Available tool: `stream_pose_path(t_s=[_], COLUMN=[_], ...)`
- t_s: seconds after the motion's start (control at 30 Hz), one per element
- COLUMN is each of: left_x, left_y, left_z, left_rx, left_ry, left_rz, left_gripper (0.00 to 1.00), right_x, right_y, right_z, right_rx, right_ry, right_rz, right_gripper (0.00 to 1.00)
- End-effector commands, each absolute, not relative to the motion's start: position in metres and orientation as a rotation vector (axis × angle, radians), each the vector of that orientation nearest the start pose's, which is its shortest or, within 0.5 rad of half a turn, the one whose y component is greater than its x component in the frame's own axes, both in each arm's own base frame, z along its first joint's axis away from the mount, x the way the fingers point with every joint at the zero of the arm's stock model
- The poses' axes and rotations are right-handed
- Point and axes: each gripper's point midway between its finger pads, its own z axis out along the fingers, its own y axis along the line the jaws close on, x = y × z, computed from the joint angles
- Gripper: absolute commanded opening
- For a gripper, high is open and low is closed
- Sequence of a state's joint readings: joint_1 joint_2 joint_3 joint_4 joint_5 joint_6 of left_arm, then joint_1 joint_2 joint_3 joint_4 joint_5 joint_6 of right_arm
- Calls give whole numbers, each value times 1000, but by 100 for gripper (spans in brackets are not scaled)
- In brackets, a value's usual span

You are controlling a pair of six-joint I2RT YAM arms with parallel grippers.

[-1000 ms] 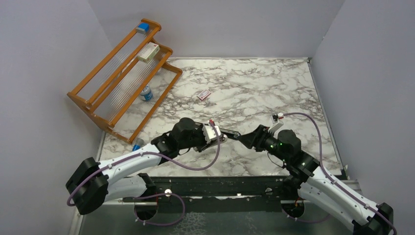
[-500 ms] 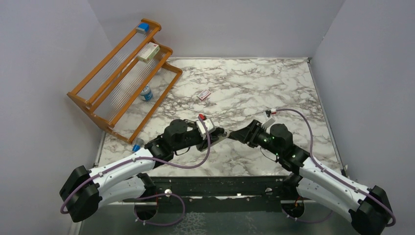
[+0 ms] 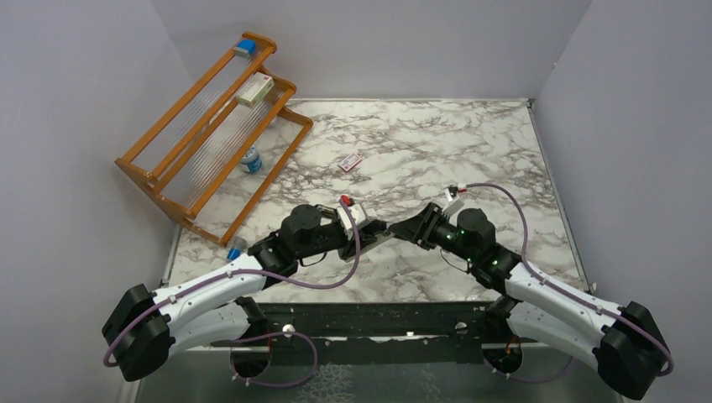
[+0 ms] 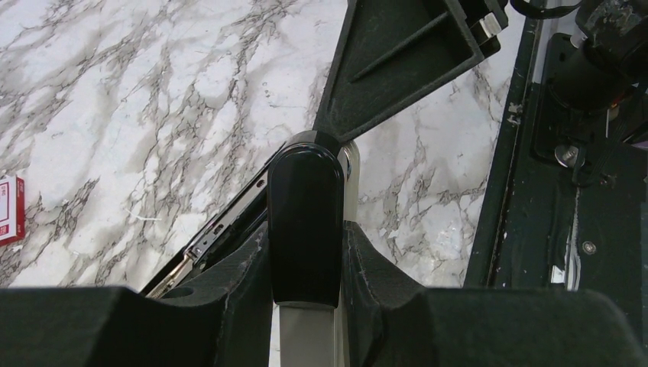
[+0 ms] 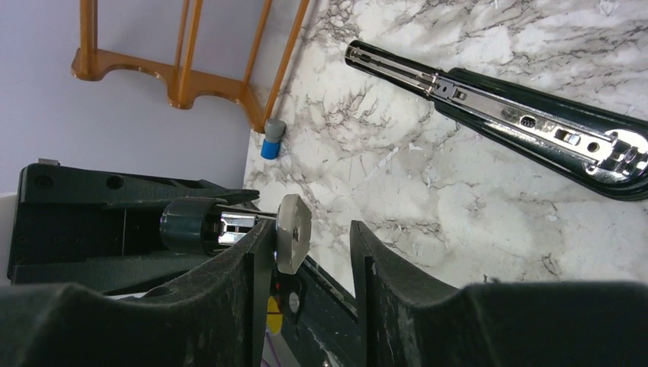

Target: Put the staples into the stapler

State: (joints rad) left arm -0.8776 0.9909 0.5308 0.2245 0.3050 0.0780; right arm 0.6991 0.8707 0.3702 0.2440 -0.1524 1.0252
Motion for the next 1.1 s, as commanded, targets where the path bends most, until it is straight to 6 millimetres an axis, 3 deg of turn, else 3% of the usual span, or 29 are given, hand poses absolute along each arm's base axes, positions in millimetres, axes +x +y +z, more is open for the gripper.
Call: stream_pose_path(t_s=[0.0,0.3,0.47,0.57,0.73,0.83,1.07], left_x=[184,187,188,189,189,183,172], left_y=[-310,-314,-313,-308,-279,-251,-208], left_z=[223,226,231,247,297,316,304], left_rx=[1015,1012,995,958,821,738,645], left_ry=[1407,1394,1376,1335,1218,1148,1197], left_rz=[-887,-892,-891,-874,-804,-749,-687], left_gripper=[0,0,0,0,0,0,0], right_x=[209,208,209,212,209,201,203], right_y=[262,274,275,265,239,235,229], right_z=[180,181,183,167,122,116,131], right_rx=[189,136,118,171,323,362,359], right_ry=[2000,2006,1990,2039,2099,2068,2018], right_rz=[1351,1403,1406,1323,1222,1290,1275], right_gripper=[41,34,12,1,1,1,1])
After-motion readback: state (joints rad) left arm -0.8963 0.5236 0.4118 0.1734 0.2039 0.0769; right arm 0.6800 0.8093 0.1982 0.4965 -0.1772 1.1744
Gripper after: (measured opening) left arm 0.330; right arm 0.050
